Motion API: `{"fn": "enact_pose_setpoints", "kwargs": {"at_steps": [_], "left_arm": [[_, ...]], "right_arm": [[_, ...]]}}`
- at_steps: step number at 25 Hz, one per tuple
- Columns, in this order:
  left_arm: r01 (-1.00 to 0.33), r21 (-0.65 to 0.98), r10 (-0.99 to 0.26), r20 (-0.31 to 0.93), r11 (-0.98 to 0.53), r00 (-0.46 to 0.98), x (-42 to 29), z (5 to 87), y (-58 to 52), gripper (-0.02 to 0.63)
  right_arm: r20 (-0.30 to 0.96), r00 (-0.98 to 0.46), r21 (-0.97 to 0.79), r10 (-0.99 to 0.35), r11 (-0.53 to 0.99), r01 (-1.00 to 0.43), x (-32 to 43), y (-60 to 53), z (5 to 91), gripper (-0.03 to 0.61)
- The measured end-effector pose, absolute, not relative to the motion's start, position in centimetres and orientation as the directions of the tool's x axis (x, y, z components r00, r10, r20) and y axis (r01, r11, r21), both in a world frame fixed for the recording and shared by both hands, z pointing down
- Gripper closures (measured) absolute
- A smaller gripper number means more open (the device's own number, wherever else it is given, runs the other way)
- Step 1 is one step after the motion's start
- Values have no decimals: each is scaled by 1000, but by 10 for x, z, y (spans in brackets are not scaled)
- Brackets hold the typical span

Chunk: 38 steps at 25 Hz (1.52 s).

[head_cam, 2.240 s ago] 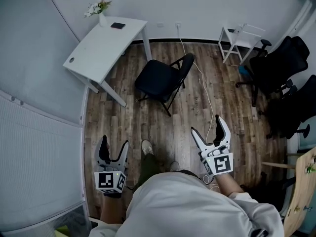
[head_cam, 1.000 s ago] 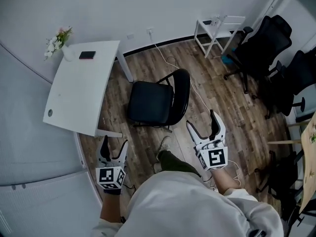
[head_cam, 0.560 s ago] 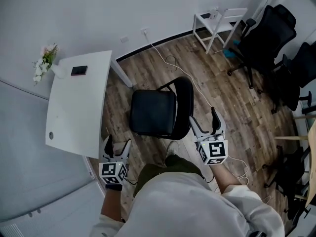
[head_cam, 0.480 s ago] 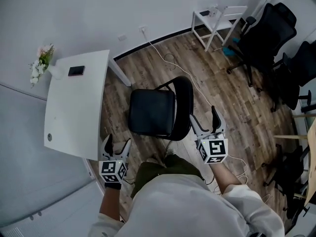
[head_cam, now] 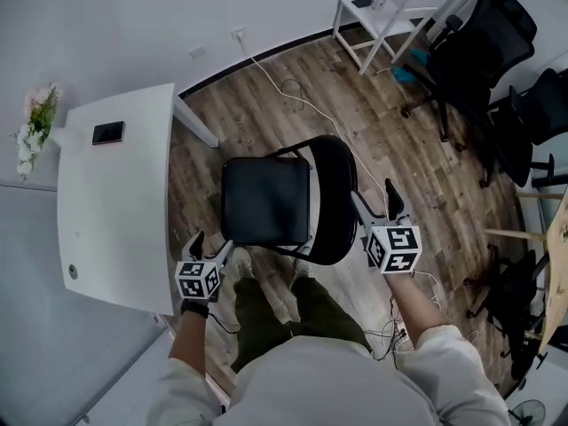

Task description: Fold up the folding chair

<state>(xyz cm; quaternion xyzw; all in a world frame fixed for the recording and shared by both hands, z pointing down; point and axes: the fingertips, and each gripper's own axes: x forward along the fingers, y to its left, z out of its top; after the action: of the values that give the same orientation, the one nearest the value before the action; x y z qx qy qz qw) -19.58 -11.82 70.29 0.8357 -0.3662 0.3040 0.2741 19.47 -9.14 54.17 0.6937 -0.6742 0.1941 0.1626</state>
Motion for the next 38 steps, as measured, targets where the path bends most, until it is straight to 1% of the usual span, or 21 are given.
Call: {"fn": "enact_pose_setpoints", "kwargs": {"at_steps": [1, 6, 10, 16, 22, 27, 29, 32, 37, 38], "left_arm": [[-775, 256, -412, 728, -578, 548, -197, 725, -125, 247], [-786, 330, -277, 807, -523, 522, -211, 833, -160, 246], [-798, 355, -207, 840, -487, 501, -222, 901, -182, 246], [-799, 371, -97, 880, -473, 465, -231, 986, -190, 246], [-798, 398, -39, 885, -453, 464, -232, 1045, -203, 245], [-765, 486, 44, 854, -423, 519, -226, 1080, -207, 245], [-746, 542, 77, 825, -388, 560, -221, 1093, -209, 246], [-711, 611, 127, 782, -349, 610, -213, 1111, -209, 247], [-688, 677, 156, 733, -262, 662, -215, 1136, -217, 247], [-676, 697, 172, 716, -242, 677, -214, 1140, -217, 233]], "right_arm": [[514, 16, -36, -858, -41, -999, 197, -98, 554, 216], [633, 31, -44, -774, -76, -996, 212, -133, 626, 221], [680, 53, -44, -732, -113, -993, 226, -159, 669, 219], [731, 54, -50, -680, -133, -990, 241, -184, 706, 219], [790, 5, -106, -613, -144, -984, 250, -198, 739, 219], [831, -56, -174, -553, -163, -971, 256, -200, 762, 221], [842, -92, -218, -531, -180, -959, 258, -205, 769, 242], [848, -150, -279, -509, -188, -942, 258, -215, 775, 255], [866, -218, -326, -450, -177, -929, 256, -225, 784, 287], [865, -234, -341, -443, -178, -923, 255, -226, 785, 298]]}}
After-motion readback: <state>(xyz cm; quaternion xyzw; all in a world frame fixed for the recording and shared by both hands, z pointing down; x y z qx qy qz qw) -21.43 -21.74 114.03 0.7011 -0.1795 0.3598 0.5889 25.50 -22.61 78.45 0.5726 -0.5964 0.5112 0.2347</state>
